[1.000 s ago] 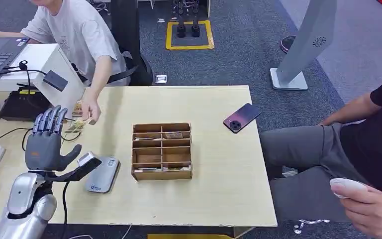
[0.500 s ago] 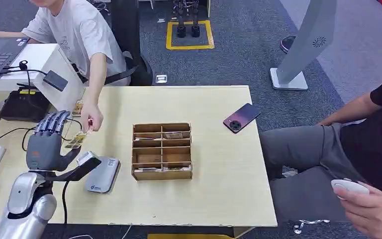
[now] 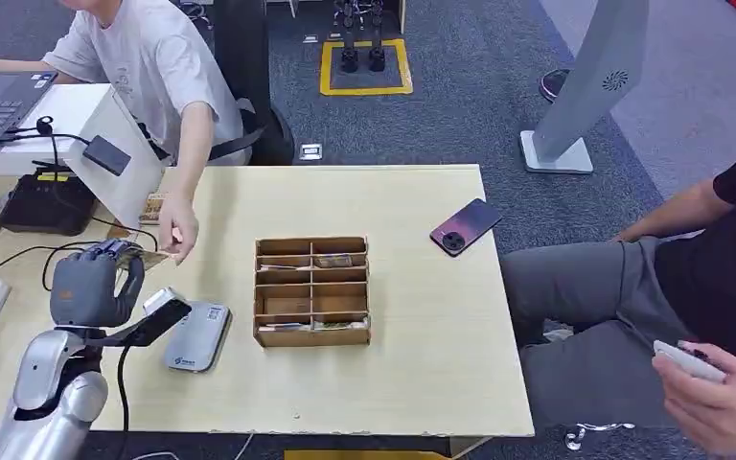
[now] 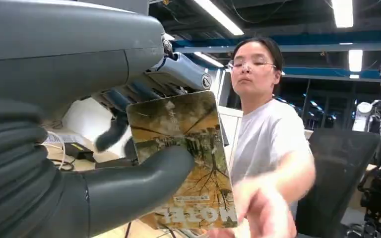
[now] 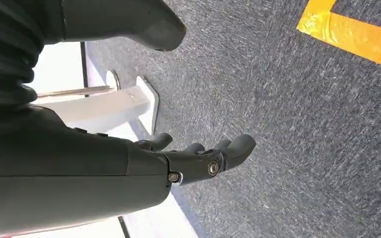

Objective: Pass the card to the sensor for recognition and then transmit it.

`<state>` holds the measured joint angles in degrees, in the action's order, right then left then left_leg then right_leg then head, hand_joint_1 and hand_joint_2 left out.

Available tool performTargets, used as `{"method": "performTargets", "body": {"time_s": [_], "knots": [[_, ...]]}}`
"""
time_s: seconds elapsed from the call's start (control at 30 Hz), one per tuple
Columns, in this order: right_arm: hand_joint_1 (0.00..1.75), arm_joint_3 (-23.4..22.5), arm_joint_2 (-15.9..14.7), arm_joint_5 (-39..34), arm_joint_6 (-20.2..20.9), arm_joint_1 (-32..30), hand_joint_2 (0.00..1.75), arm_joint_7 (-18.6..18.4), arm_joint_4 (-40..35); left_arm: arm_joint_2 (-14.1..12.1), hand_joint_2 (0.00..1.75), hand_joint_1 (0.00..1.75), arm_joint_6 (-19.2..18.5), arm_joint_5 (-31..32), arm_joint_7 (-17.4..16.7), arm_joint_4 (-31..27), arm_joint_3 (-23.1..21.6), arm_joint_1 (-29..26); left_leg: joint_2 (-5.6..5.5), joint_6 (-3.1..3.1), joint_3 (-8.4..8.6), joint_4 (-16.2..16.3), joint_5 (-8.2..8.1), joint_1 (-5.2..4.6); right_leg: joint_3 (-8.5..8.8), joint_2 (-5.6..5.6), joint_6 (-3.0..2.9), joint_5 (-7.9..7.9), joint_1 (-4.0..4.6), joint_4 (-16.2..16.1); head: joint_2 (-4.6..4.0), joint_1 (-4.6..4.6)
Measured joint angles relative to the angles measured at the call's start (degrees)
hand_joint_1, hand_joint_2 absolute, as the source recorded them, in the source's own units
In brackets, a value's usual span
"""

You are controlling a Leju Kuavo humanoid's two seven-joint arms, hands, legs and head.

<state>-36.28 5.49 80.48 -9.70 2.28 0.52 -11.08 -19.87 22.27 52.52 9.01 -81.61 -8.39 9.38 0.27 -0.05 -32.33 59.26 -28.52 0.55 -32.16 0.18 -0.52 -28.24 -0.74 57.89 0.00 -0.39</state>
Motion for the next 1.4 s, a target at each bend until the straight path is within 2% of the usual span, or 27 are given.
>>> {"method": "performTargets", "body": {"time_s": [0.1,0.23,0.27,0.3,0.37,0.43,0.73,0.93,1.07,1.23,1.4], "knots": [[0.00,0.00,0.00,0.00,-0.17,0.00,1.75,0.02,0.00,0.00,1.75,1.75,0.00,-0.88,0.77,0.00,0.02,-0.02,0.00,0.00,0.00,0.00,0.00,0.00,0.00,0.00,0.00,0.00,0.00,0.00,0.00,0.00],[0.00,0.07,0.00,0.35,-0.22,-0.01,1.75,0.48,0.00,0.35,1.75,1.75,-0.83,-8.16,5.82,-0.31,0.24,-0.68,0.00,0.00,0.00,0.00,0.00,0.00,0.01,0.00,0.00,0.00,0.00,0.00,0.00,0.02],[0.00,0.07,0.00,0.26,-0.22,-0.01,1.75,0.44,0.00,0.55,1.75,1.75,-2.19,-10.96,6.45,-0.61,0.39,-1.03,0.00,0.00,0.01,0.00,0.00,0.00,0.00,0.00,0.00,0.00,0.00,0.00,0.00,0.00],[0.00,0.07,0.00,-0.06,-0.24,-0.02,1.75,0.24,0.00,1.13,1.75,1.75,-5.10,-15.23,6.08,-0.98,0.74,-1.29,0.00,0.00,0.01,0.00,0.00,-0.01,0.00,0.00,0.00,0.00,0.00,0.00,0.02,0.00],[0.00,0.07,0.00,-0.31,-0.44,-0.02,1.75,-0.04,0.00,2.69,1.75,1.75,-11.44,-23.49,3.76,-1.46,1.38,-1.61,-0.05,0.00,-0.02,0.00,0.00,-0.01,0.01,-0.06,0.01,0.00,0.00,0.00,0.00,0.02],[0.00,0.07,0.00,-0.57,-0.52,-0.03,1.75,-0.07,0.00,3.81,1.75,1.75,-13.95,-26.51,2.60,-1.77,1.79,-1.99,-0.02,0.00,-0.03,0.00,0.00,-0.01,0.00,-0.03,0.01,0.00,0.00,0.00,0.00,0.02],[0.00,0.07,0.00,-0.68,-0.57,-0.37,1.75,-0.13,0.00,5.90,1.75,1.75,-15.28,-27.72,1.77,-2.25,2.86,-2.12,-0.03,0.00,-0.02,0.00,0.00,0.01,-0.01,-0.04,0.00,0.00,0.00,0.00,0.00,0.00],[0.00,0.07,0.00,-0.70,-1.09,-0.41,1.75,-0.52,0.00,6.05,1.75,1.75,-18.10,-29.20,-2.51,-2.14,3.19,-2.24,-0.02,0.00,-0.03,0.00,0.00,0.01,-0.01,-0.04,0.00,0.00,0.01,0.00,0.00,0.02],[0.00,0.06,0.00,-0.70,-1.18,-0.41,1.75,-0.59,0.00,6.34,1.75,1.75,-16.59,-26.63,-2.62,-1.27,3.28,-3.07,-0.02,0.00,-0.03,0.00,0.00,0.00,-0.01,-0.03,0.00,0.00,0.01,0.00,0.00,0.00],[0.00,0.04,0.00,-0.65,-1.29,-0.34,1.75,-0.52,-0.02,7.59,1.75,1.75,-12.81,-20.70,-3.26,1.75,3.26,-3.55,-0.04,0.00,-0.04,0.00,0.00,0.00,-0.01,-0.04,0.00,0.00,0.01,-0.01,0.00,0.02],[0.00,0.02,0.00,-0.59,-1.22,-0.35,1.75,-0.68,-0.02,8.37,1.75,1.75,-12.30,-19.74,-3.67,4.57,3.28,-3.63,-0.03,0.00,-0.04,0.00,0.00,0.00,-0.01,-0.04,0.00,0.00,0.01,0.00,0.00,0.02]]}}
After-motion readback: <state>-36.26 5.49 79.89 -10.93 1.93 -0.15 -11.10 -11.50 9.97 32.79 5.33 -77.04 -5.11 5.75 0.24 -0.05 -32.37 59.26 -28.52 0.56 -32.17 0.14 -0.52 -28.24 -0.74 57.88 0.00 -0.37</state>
